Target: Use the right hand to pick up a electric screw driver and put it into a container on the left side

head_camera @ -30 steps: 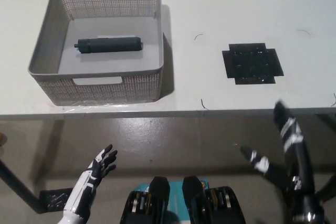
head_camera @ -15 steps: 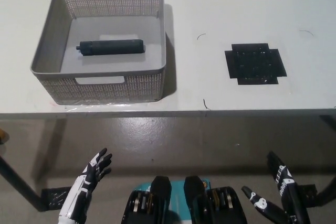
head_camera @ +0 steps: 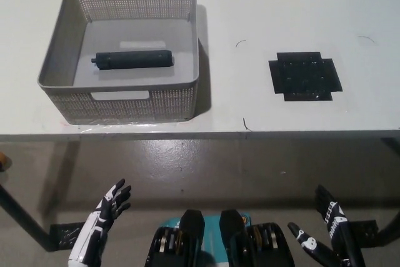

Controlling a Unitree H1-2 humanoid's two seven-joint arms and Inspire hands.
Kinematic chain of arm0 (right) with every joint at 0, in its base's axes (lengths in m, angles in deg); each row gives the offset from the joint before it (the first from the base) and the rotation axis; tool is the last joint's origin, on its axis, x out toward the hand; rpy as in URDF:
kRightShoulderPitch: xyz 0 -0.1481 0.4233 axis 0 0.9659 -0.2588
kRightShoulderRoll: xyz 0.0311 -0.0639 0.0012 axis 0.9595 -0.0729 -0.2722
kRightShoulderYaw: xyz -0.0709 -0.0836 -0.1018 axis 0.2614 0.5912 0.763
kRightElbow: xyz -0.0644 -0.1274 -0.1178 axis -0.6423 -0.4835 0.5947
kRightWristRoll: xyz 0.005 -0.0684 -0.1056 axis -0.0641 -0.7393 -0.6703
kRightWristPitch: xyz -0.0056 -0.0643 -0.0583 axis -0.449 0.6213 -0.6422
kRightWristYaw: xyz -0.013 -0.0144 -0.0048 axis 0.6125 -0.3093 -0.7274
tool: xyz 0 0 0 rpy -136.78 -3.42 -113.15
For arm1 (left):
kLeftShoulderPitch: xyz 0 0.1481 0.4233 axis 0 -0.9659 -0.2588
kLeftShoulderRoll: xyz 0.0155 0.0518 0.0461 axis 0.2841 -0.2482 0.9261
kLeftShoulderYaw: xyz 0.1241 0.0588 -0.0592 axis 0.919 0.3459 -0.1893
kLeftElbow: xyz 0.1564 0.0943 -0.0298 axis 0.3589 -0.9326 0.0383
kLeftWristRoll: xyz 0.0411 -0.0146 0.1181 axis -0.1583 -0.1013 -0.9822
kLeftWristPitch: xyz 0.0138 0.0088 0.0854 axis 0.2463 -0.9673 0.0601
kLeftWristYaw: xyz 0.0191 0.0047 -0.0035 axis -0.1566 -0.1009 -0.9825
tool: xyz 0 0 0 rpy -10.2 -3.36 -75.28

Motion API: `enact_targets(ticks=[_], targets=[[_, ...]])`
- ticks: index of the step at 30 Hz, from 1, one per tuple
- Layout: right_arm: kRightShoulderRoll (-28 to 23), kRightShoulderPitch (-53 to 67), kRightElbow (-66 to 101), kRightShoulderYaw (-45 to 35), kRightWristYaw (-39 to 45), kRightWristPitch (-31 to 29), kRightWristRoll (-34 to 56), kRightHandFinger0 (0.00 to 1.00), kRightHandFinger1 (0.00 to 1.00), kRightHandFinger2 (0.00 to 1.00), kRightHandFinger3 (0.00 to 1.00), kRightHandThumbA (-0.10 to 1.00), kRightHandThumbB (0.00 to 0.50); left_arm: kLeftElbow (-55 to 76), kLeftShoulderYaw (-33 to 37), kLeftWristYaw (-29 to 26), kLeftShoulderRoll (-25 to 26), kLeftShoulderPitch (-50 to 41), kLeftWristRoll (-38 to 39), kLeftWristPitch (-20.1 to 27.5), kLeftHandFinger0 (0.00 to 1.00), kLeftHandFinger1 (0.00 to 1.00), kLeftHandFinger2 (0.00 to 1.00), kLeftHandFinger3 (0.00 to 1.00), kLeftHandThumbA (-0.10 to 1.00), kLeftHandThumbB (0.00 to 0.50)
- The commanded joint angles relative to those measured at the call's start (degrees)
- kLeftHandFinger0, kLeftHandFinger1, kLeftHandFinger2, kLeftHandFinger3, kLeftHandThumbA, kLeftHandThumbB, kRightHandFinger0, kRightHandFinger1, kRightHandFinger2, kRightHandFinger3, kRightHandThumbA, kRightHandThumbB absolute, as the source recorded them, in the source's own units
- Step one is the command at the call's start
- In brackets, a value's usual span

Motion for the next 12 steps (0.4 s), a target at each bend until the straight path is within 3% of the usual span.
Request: enact_targets(ticks=[1, 12], targets=[[0.00, -1.28, 0.48, -0.71, 0.79, -3.09, -0.40, 1.00, 1.00, 1.00, 1.00, 0.90, 0.360, 1.09, -0.14, -0.60, -0.27, 0.29, -0.01, 1.84, 1.00, 1.00, 1.00, 1.00, 1.00, 0.153], [-0.11, -1.68, 0.24, -0.67, 0.31, -2.36, -1.61, 1.00, 1.00, 1.00, 1.00, 0.90, 0.365, 1.28, -0.08, -0.63, -0.25, 0.53, -0.75, 1.40, 1.00, 1.00, 1.00, 1.00, 1.00, 0.152]])
